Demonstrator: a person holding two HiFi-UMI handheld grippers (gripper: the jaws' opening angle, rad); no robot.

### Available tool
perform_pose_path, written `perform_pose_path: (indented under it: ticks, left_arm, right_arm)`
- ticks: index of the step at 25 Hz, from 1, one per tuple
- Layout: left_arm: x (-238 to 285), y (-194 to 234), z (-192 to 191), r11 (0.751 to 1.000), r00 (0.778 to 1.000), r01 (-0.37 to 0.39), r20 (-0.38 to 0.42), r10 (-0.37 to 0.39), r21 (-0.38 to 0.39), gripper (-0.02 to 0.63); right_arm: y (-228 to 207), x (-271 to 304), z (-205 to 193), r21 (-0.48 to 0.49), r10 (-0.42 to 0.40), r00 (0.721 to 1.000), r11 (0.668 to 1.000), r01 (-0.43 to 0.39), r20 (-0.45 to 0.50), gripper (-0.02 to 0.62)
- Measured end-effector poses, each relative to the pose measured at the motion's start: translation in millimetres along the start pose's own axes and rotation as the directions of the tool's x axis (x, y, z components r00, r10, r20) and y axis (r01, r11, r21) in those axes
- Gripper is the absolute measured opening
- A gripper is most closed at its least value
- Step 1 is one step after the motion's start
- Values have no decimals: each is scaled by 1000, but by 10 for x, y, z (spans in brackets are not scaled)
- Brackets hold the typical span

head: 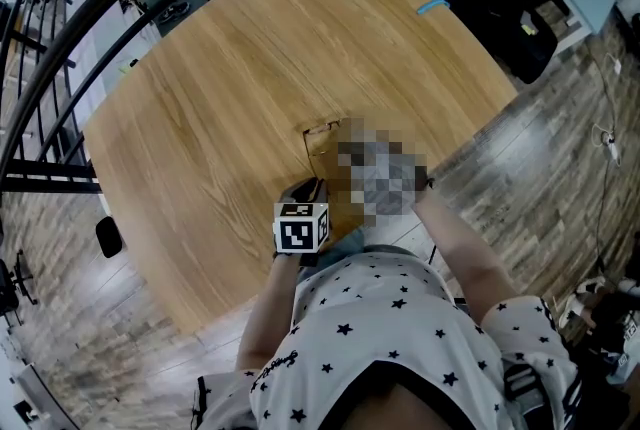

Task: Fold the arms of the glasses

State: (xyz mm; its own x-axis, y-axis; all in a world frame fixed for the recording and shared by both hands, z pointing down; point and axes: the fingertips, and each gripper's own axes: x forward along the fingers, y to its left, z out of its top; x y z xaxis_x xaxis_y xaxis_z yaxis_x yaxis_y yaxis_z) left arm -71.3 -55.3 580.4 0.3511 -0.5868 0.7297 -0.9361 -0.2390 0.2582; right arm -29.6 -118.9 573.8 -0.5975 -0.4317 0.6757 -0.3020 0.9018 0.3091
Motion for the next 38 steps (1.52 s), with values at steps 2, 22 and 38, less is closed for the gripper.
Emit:
perform_pose_path:
  ticks: [2,22,38]
  left_arm:
    - [5,-3,-7,1000,1000,-3,-3,3,-3,66]
    - [15,55,20,1000,1000,-14,-22,14,-2,61]
    - [-12,30,50,1000,1000,-10,-11,10,-5,87]
  right_arm:
    - [-9,14,7,2,-1,1000,1000,1,0,41]
    - [-185,185,140,60,-47,999,997,48,-13,38]
    - [-188,7,99,77,-59,998,995,59,8,38]
